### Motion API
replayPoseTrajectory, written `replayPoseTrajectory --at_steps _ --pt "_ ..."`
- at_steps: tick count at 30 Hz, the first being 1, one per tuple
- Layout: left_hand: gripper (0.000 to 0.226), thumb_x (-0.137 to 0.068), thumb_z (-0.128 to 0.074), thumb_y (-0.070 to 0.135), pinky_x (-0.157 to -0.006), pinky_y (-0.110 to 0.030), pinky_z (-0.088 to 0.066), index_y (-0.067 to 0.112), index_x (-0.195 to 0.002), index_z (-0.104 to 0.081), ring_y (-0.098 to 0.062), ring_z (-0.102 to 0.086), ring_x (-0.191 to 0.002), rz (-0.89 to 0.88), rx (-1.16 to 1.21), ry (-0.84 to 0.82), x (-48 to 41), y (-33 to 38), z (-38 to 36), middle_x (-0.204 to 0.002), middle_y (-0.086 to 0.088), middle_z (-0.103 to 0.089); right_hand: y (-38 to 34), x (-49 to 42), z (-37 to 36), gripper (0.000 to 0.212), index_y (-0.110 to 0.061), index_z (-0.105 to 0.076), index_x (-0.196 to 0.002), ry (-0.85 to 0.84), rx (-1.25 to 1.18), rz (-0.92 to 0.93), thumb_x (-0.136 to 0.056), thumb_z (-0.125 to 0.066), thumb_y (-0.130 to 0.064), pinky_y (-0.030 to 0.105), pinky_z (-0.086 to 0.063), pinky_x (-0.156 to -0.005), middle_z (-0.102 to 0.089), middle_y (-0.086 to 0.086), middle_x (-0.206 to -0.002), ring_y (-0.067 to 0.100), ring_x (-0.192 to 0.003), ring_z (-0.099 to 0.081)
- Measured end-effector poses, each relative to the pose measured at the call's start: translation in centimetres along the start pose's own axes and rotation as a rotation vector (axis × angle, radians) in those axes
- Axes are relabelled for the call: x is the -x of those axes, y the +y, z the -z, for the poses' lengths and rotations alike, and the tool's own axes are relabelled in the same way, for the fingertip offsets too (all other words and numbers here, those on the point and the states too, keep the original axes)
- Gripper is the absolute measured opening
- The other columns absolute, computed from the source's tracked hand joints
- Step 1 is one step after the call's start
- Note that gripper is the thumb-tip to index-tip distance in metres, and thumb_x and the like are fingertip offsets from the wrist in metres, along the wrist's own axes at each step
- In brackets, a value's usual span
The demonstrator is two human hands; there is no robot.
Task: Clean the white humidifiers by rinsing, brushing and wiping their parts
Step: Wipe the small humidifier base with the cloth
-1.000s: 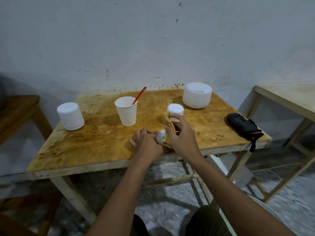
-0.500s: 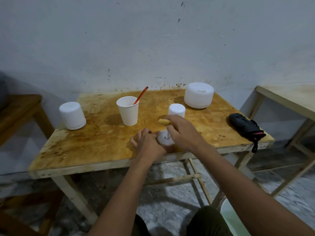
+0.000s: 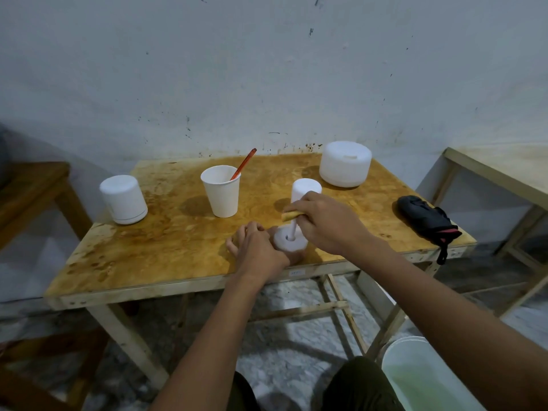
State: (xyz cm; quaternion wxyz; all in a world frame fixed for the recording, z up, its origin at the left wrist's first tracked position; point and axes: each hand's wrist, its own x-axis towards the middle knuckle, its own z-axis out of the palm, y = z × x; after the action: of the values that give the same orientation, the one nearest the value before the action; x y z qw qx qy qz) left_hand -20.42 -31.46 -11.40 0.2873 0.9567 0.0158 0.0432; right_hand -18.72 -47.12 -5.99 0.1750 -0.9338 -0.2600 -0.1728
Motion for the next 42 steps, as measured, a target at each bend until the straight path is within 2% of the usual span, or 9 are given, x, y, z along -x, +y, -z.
replayPoseTrajectory --at_steps 5,8,11,15,22,26,30,35,42 --pt "0.054 -0.076 -0.070 0.054 -0.114 -0.049 -0.009 0.041 -0.127 -0.059 -0.020 -0.020 -0.134 -0.013 0.016 0.009 -0.1 -0.1 -0.1 -0.137 0.005 -0.035 -0.6 0.9 -0.5 0.025 -0.022 -0.066 -0.100 0.213 -0.493 -0.393 -0.101 -0.042 -0.025 0.036 -0.044 -0.061 -0.059 0.000 -0.078 0.013 -0.066 -0.052" --pt "0.051 -0.077 -0.068 0.058 -0.114 -0.048 -0.010 0.041 -0.124 -0.060 -0.020 -0.021 -0.134 -0.014 0.011 0.030 0.1 0.1 -0.1 -0.137 0.005 -0.037 -1.0 2.3 -1.3 0.022 -0.025 -0.056 -0.107 0.160 -0.561 -0.477 -0.103 -0.038 -0.037 0.036 -0.045 -0.065 -0.060 -0.005 -0.082 0.010 -0.071 -0.055" --pt "0.053 -0.075 -0.064 0.068 -0.115 -0.051 -0.011 0.042 -0.122 -0.060 -0.021 -0.022 -0.136 -0.027 0.012 0.032 0.4 0.2 0.1 -0.138 0.003 -0.038 -1.3 3.2 -2.2 0.022 -0.030 -0.048 -0.120 0.132 -0.457 -0.463 -0.103 -0.037 -0.040 0.039 -0.049 -0.069 -0.065 -0.007 -0.093 0.013 -0.082 -0.062" --pt "0.050 -0.077 -0.064 0.065 -0.115 -0.049 -0.010 0.042 -0.122 -0.060 -0.020 -0.021 -0.135 -0.022 0.014 0.016 0.6 0.5 0.3 -0.138 0.002 -0.036 -1.4 3.5 -2.3 0.024 -0.031 -0.044 -0.123 0.153 -0.323 -0.432 -0.103 -0.039 -0.042 0.034 -0.044 -0.057 -0.065 -0.006 -0.083 0.015 -0.070 -0.060" --pt "0.059 -0.082 -0.067 0.044 -0.115 -0.044 -0.011 0.037 -0.138 -0.048 -0.023 -0.020 -0.136 0.005 0.025 -0.164 0.3 0.6 2.0 -0.142 -0.001 -0.028 -1.2 3.7 -2.3 0.021 -0.028 -0.062 -0.107 0.124 -0.263 -0.449 -0.094 -0.053 -0.042 0.029 -0.041 -0.056 -0.062 -0.011 -0.085 0.011 -0.074 -0.057" --pt "0.062 -0.084 -0.065 0.048 -0.114 -0.044 -0.013 0.039 -0.142 -0.043 -0.024 -0.019 -0.138 0.019 -0.004 -0.223 -0.1 0.5 2.2 -0.145 -0.001 -0.025 -1.2 3.7 -2.0 0.028 -0.030 -0.054 -0.119 0.139 -0.224 -0.395 -0.095 -0.053 -0.044 0.030 -0.045 -0.057 -0.062 -0.013 -0.091 0.013 -0.078 -0.061" --pt "0.061 -0.085 -0.065 0.045 -0.114 -0.044 -0.013 0.041 -0.142 -0.042 -0.024 -0.019 -0.139 0.021 -0.011 -0.230 -0.1 0.6 2.3 -0.146 -0.001 -0.025 -1.2 3.6 -2.4 0.026 -0.033 -0.058 -0.115 0.232 -0.125 -0.350 -0.095 -0.051 -0.048 0.031 -0.048 -0.056 -0.071 -0.005 -0.089 0.019 -0.074 -0.065" --pt "0.061 -0.085 -0.065 0.043 -0.114 -0.044 -0.013 0.040 -0.142 -0.043 -0.024 -0.019 -0.139 0.025 -0.010 -0.224 0.0 0.8 2.3 -0.146 0.000 -0.025 -1.4 3.4 -2.6 0.026 -0.030 -0.066 -0.109 0.301 -0.035 -0.347 -0.093 -0.053 -0.046 0.027 -0.034 -0.051 -0.071 -0.002 -0.081 0.020 -0.070 -0.064" --pt "0.065 -0.085 -0.066 0.046 -0.115 -0.045 -0.013 0.041 -0.144 -0.040 -0.024 -0.019 -0.139 0.032 -0.001 -0.217 0.1 0.6 2.1 -0.148 0.002 -0.024 -1.7 3.4 -2.9 0.026 -0.027 -0.069 -0.105 0.376 -0.032 -0.338 -0.092 -0.057 -0.045 0.024 -0.031 -0.047 -0.070 -0.003 -0.072 0.018 -0.059 -0.061"
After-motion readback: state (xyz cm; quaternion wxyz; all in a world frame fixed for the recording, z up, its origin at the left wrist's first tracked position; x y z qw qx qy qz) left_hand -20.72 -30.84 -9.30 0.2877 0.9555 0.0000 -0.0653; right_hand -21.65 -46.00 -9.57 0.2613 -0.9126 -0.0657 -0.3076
